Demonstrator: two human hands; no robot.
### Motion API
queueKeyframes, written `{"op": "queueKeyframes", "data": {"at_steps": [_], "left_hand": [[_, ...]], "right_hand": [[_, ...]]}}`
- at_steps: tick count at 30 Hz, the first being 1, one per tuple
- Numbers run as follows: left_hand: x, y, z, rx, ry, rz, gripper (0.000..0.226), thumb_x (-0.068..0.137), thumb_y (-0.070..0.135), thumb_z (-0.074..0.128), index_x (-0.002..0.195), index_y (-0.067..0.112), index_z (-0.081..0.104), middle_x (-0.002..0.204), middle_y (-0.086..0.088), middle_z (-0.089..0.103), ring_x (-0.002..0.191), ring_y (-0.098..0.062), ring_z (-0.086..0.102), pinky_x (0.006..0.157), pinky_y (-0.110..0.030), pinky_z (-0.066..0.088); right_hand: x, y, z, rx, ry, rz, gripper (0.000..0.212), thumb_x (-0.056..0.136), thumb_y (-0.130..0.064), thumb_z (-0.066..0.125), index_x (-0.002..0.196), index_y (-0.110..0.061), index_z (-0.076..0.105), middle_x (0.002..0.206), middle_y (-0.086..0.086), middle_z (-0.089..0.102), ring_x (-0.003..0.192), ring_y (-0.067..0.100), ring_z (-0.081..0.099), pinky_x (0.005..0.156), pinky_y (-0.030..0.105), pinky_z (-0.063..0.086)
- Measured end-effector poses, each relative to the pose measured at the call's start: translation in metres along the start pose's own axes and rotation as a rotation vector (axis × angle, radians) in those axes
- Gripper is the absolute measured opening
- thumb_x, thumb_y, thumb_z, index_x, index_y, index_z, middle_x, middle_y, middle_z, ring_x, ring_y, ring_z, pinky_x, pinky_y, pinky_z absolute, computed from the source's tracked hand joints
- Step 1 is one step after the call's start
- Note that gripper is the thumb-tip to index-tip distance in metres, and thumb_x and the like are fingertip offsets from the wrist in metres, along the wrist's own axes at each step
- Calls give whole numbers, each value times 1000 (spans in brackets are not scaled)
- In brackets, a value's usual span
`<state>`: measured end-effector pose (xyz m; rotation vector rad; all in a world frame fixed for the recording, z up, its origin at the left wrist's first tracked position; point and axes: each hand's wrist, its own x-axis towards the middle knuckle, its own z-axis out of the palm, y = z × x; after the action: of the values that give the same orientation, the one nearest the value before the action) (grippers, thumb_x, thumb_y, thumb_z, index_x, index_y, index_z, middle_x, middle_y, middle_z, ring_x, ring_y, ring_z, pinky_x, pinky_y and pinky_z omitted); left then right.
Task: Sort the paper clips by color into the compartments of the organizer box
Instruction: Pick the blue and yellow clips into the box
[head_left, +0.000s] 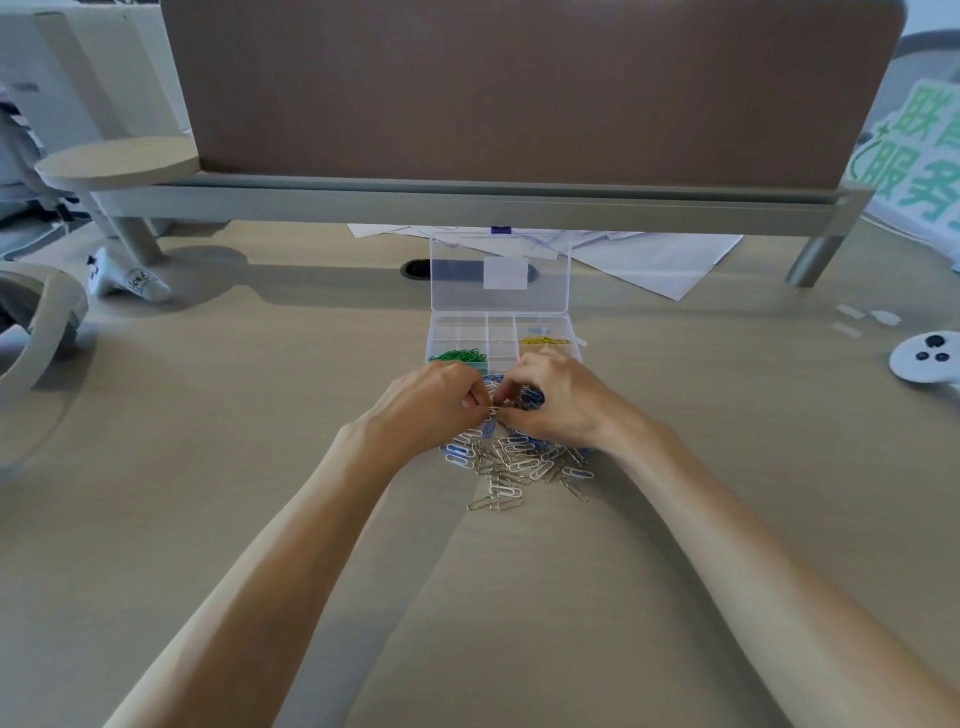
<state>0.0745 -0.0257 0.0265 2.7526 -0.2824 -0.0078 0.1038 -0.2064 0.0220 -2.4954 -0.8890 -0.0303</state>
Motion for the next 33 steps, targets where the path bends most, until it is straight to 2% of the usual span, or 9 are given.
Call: {"op": "queueKeyframes", "data": {"at_steps": [3, 8, 11, 13, 17, 21, 24, 29, 33], "left_hand": [[2, 0, -1, -33, -55, -36, 10, 85, 24, 56, 85, 20, 66, 91, 4, 64, 86, -18, 62, 79, -40, 54], [4, 5, -6, -40, -127, -43, 4, 82, 26, 62, 78, 26, 64, 88, 4, 64, 85, -18, 61, 77, -36, 53], [6, 11, -11, -25, -172, -26, 7, 80, 24, 63, 78, 22, 69, 77, 6, 61, 78, -17, 59, 71, -33, 50], [6, 13, -14, -24, -171, -17, 10, 81, 24, 62, 78, 21, 72, 81, 4, 66, 81, -18, 63, 74, -36, 55], [1, 9, -11, -46, -117, 11, 8, 82, 27, 62, 78, 24, 68, 89, 6, 67, 86, -17, 64, 79, -41, 55], [1, 2, -4, -114, -37, 22, 13, 82, 34, 65, 85, 22, 65, 88, 12, 64, 76, -5, 58, 66, -25, 48], [3, 0, -9, -253, 39, 56, 5, 85, 26, 69, 83, 24, 64, 80, 13, 63, 59, 6, 53, 56, -11, 38], [24, -12, -21, -329, 238, 28, 5, 87, 21, 68, 85, 25, 69, 83, 14, 67, 60, 13, 51, 59, -8, 36], [46, -27, -16, -281, 361, -82, 10, 91, 22, 62, 92, 27, 71, 84, 16, 68, 74, -2, 59, 71, -28, 49]], "right_hand": [[1, -1, 3, 7, 21, -14, 12, 81, -30, 70, 90, -23, 72, 92, -5, 63, 98, 12, 48, 89, 36, 43], [-1, -2, 6, 6, 51, -41, 9, 81, -27, 70, 87, -20, 69, 89, -8, 64, 92, 11, 49, 85, 39, 45], [-4, -3, 5, 26, 86, -48, 11, 79, -26, 72, 87, -19, 68, 86, -9, 62, 91, 12, 49, 84, 38, 45], [-7, -2, 5, 39, 87, -48, 10, 79, -26, 72, 86, -21, 69, 86, -10, 60, 93, 13, 49, 85, 38, 45], [-9, -1, 5, 56, 82, -54, 8, 80, -26, 73, 87, -22, 72, 90, -5, 61, 96, 14, 48, 87, 40, 44], [-9, 1, 6, 75, 117, -48, 6, 79, -23, 73, 83, -21, 69, 87, -5, 62, 94, 13, 49, 85, 37, 44], [-9, 2, 1, 172, 183, 2, 5, 81, -19, 71, 82, -23, 68, 82, -11, 62, 84, 3, 52, 79, 26, 44], [0, 15, -17, 220, 342, 111, 6, 84, -20, 72, 90, -20, 74, 76, -20, 62, 72, -8, 55, 65, 6, 38], [17, 36, -20, 112, 459, 210, 8, 86, -22, 68, 91, -24, 74, 82, -11, 69, 79, 10, 59, 72, 27, 47]]}}
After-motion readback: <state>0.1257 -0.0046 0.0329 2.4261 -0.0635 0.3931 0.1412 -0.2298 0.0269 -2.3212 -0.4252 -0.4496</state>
